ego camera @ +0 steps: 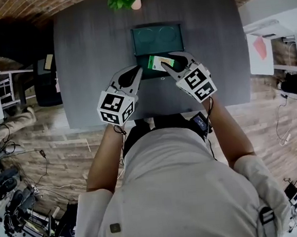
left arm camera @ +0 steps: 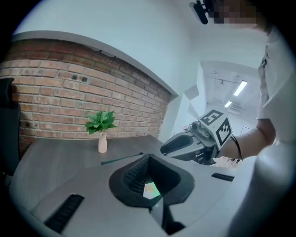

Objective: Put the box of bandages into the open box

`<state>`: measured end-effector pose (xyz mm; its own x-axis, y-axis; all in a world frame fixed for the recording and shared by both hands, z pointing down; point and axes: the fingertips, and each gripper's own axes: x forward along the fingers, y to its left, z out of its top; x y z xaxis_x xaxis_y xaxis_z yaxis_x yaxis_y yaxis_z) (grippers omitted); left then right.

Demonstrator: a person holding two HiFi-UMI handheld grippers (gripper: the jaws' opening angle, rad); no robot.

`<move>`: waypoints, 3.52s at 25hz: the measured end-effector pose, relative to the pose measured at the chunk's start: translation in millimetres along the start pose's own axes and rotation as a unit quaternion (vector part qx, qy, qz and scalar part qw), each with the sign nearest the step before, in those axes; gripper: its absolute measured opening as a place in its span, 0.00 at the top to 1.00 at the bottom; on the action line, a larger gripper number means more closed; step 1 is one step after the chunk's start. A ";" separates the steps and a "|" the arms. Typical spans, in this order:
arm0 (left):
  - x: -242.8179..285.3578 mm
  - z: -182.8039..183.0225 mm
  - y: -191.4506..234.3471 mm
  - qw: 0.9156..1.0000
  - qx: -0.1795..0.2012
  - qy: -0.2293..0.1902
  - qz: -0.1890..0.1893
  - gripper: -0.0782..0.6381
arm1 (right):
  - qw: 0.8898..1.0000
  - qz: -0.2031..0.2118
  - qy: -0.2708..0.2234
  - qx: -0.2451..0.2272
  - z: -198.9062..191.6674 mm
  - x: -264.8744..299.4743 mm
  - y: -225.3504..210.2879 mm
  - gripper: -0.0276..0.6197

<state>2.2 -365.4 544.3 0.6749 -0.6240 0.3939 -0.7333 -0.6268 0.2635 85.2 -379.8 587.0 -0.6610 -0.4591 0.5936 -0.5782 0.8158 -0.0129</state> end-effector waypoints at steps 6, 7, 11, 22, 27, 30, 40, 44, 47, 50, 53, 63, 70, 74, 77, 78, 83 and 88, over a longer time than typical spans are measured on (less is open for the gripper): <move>-45.9 52.1 -25.0 0.998 0.038 -0.057 -0.015 0.87 | 0.994 -0.035 -0.103 0.018 71.9 -55.5 26.9 0.84; -54.8 58.6 -29.1 0.997 0.044 -0.064 -0.017 0.87 | 0.992 -0.041 -0.114 0.015 81.0 -64.1 33.3 0.86; -88.5 80.0 -45.0 0.993 0.066 -0.090 -0.029 0.87 | 0.987 -0.067 -0.149 0.006 110.0 -92.7 59.5 0.89; -182.1 103.3 -76.1 0.984 0.097 -0.137 -0.066 0.87 | 0.970 -0.120 -0.210 0.017 155.5 -151.0 146.8 0.92; -217.9 98.3 -84.0 0.978 0.122 -0.145 -0.084 0.87 | 0.964 -0.145 -0.221 -0.002 158.6 -162.4 180.0 0.92; -235.1 93.2 -87.6 0.976 0.129 -0.148 -0.092 0.87 | 0.961 -0.157 -0.228 -0.005 158.5 -170.9 202.2 0.92; -260.6 81.6 -120.5 0.970 0.136 -0.160 -0.125 0.87 | 0.950 -0.209 -0.228 0.046 140.4 -207.0 245.6 0.92; -263.6 82.3 -144.2 0.967 0.143 -0.167 -0.130 0.87 | 0.947 -0.214 -0.236 0.040 134.6 -229.3 251.8 0.92; -259.6 86.1 -165.9 0.966 0.144 -0.173 -0.125 0.87 | 0.947 -0.213 -0.239 0.038 126.2 -249.5 250.0 0.92; -249.5 86.4 -193.2 0.966 0.143 -0.176 -0.126 0.87 | 0.946 -0.210 -0.246 0.027 115.1 -271.2 246.6 0.92; -240.9 85.5 -223.6 0.965 0.137 -0.180 -0.130 0.87 | 0.949 -0.200 -0.240 0.034 101.6 -291.1 246.6 0.92; -241.1 58.8 -320.6 0.969 0.130 -0.182 -0.101 0.87 | 0.956 -0.160 -0.244 0.032 46.8 -366.1 260.2 0.92; -265.2 22.4 -342.8 0.978 0.120 -0.163 -0.059 0.87 | 0.955 -0.124 -0.269 -0.008 24.1 -381.7 280.9 0.92; -279.9 14.6 -350.5 0.978 0.126 -0.157 -0.052 0.87 | 0.953 -0.126 -0.277 -0.010 20.1 -389.7 293.1 0.92; -291.0 13.0 -355.3 0.977 0.132 -0.158 -0.060 0.87 | 0.951 -0.134 -0.279 -0.008 18.0 -393.7 305.4 0.92; -294.0 13.2 -356.3 0.976 0.135 -0.159 -0.063 0.87 | 0.950 -0.138 -0.279 -0.006 17.4 -394.1 308.8 0.92; -316.4 5.1 -355.8 0.973 0.145 -0.158 -0.085 0.87 | 0.948 -0.162 -0.274 0.003 14.0 -391.3 331.9 0.92; -362.0 -7.9 -338.2 0.971 0.146 -0.159 -0.098 0.87 | 0.948 -0.181 -0.261 0.004 17.8 -378.3 369.9 0.92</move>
<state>5.3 76.1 319.5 0.8251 -0.5621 0.0574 -0.5641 -0.8253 0.0265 112.8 89.3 343.4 -0.5643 -0.8215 0.0816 -0.8144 0.5701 0.1079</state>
